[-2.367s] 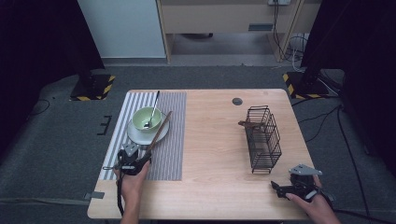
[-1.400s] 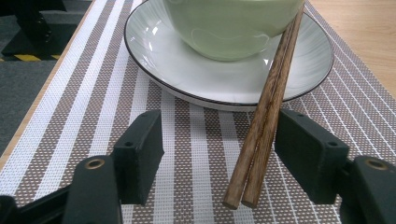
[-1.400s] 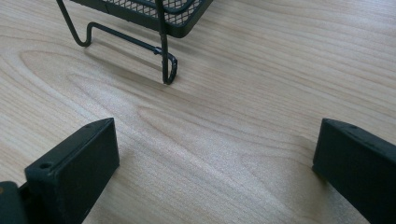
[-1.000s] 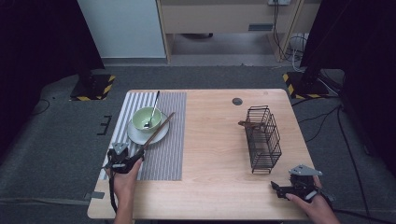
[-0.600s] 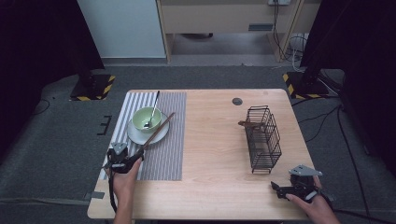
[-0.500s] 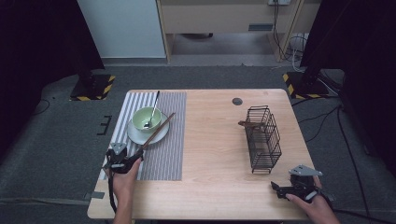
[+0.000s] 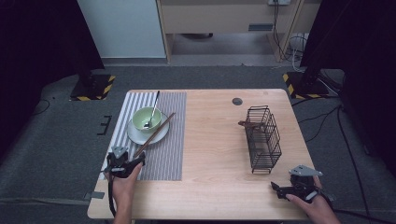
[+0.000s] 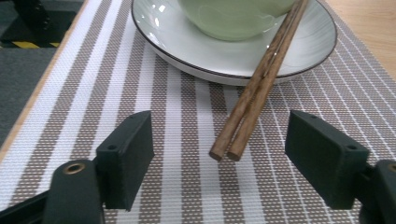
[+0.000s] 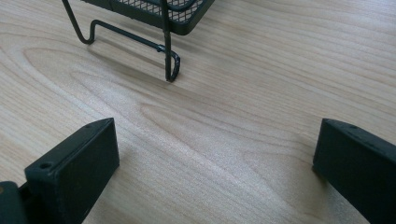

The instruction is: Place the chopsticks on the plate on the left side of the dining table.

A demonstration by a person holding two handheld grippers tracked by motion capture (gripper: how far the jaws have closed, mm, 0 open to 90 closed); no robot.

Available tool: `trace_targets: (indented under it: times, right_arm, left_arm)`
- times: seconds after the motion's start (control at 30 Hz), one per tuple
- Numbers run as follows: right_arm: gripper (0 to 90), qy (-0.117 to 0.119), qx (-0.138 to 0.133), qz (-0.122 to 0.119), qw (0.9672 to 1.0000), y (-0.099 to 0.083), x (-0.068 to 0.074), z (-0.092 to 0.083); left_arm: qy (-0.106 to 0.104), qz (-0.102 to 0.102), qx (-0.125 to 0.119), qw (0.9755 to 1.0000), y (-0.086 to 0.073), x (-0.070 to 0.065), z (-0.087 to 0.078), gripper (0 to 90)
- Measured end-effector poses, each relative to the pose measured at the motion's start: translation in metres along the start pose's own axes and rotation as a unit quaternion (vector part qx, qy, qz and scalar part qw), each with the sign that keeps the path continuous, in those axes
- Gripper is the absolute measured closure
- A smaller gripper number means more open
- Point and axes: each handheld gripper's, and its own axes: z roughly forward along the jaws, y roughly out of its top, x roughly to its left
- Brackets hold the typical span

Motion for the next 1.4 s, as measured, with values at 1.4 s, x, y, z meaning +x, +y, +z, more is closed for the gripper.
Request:
trace_targets:
  times: [1.4]
  right_arm:
    - [0.4,0.004,0.000,-0.004,1.0000,0.000,-0.001,0.000]
  left_arm:
    - [0.019,0.004,-0.005,0.9998,0.008,0.028,0.018,28.8]
